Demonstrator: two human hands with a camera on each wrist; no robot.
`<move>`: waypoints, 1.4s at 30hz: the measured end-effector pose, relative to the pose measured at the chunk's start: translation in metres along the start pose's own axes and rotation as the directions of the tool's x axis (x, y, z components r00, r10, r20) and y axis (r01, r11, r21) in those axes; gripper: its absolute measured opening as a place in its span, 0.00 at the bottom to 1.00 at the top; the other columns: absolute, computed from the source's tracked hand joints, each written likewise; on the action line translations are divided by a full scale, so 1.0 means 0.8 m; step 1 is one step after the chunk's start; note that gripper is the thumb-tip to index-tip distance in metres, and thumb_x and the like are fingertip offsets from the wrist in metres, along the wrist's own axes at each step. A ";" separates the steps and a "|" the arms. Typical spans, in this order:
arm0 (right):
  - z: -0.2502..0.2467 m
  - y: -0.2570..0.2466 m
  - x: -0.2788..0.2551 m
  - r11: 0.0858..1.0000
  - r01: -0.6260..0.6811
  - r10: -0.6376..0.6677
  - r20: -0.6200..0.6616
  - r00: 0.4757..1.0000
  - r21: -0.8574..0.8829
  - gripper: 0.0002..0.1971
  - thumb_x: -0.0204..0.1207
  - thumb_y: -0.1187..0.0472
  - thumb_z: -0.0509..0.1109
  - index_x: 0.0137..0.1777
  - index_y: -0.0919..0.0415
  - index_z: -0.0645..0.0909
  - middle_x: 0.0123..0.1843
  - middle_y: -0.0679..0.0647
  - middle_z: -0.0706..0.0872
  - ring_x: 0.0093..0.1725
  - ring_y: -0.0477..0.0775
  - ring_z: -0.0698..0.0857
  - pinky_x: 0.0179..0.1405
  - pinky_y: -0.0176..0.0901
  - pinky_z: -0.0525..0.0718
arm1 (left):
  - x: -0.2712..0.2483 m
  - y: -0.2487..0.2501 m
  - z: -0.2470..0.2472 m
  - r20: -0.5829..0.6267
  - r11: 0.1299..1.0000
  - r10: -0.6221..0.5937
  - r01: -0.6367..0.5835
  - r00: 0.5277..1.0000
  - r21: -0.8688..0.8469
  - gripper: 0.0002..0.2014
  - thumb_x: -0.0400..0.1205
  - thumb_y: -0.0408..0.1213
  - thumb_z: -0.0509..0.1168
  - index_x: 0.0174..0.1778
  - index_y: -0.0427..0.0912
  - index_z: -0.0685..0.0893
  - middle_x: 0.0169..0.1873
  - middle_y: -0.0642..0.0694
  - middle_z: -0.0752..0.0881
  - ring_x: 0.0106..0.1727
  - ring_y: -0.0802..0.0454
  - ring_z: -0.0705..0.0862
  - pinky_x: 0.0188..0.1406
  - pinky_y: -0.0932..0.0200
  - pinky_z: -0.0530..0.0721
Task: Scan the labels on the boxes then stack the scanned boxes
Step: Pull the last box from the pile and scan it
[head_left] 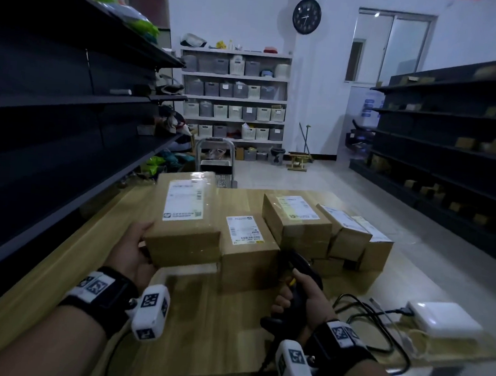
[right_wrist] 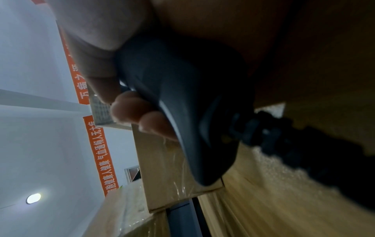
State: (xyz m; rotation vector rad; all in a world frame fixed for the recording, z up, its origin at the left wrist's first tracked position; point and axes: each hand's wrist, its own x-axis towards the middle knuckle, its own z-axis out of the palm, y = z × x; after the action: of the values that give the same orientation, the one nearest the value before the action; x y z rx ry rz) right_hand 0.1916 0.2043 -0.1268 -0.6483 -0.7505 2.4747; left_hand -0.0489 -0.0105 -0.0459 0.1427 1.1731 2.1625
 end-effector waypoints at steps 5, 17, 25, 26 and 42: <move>0.000 -0.001 -0.001 1.000 -0.007 0.007 0.004 1.000 0.012 0.17 0.78 0.50 0.76 0.37 0.62 0.79 0.29 0.55 0.71 0.23 0.55 0.73 0.28 0.48 0.75 | -0.001 0.027 0.057 -0.051 0.993 0.098 -0.094 0.994 0.070 0.23 0.86 0.53 0.75 0.69 0.38 0.91 0.52 0.33 0.98 0.52 0.36 0.99 0.47 0.44 0.92; -0.001 -0.001 -0.003 0.999 -0.039 0.040 0.036 0.999 -0.018 0.20 0.69 0.49 0.84 0.35 0.63 0.79 0.30 0.57 0.72 0.26 0.58 0.75 0.30 0.50 0.76 | -0.007 -0.017 0.138 -0.055 0.976 -0.074 0.083 0.996 0.203 0.30 0.81 0.61 0.79 0.64 0.38 0.86 0.60 0.27 0.92 0.62 0.29 0.93 0.62 0.32 0.94; -0.011 0.001 0.003 0.996 -0.079 0.083 0.125 0.989 -0.037 0.28 0.61 0.45 0.90 0.34 0.64 0.77 0.31 0.58 0.71 0.29 0.59 0.75 0.33 0.51 0.77 | 0.005 -0.037 0.138 -0.133 0.901 -0.017 0.073 0.991 0.428 0.42 0.72 0.81 0.72 0.65 0.47 0.89 0.60 0.36 0.95 0.64 0.32 0.93 0.76 0.29 0.84; -0.012 0.002 0.004 0.996 -0.079 0.083 0.121 0.989 -0.041 0.28 0.61 0.44 0.90 0.33 0.64 0.77 0.31 0.58 0.70 0.30 0.59 0.75 0.33 0.50 0.77 | 0.003 -0.040 0.136 -0.136 0.891 -0.019 0.078 0.991 0.447 0.43 0.74 0.84 0.68 0.66 0.48 0.88 0.61 0.37 0.95 0.65 0.33 0.92 0.78 0.28 0.82; -0.009 -0.009 0.008 0.992 -0.088 0.093 -0.052 0.994 0.090 0.31 0.63 0.47 0.82 0.62 0.66 0.86 0.73 0.66 0.89 0.66 0.70 0.85 0.55 0.61 0.86 | -0.023 -0.121 0.100 -0.006 0.735 0.330 -0.253 0.944 0.629 0.28 0.91 0.55 0.71 0.88 0.56 0.76 0.80 0.53 0.82 0.78 0.46 0.82 0.83 0.32 0.81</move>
State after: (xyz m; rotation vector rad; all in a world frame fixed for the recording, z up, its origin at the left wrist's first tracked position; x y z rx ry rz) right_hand 0.1928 0.2159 -0.1300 -0.7301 -0.5998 2.5442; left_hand 0.0452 0.0716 -0.0702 0.5267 2.0280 1.9624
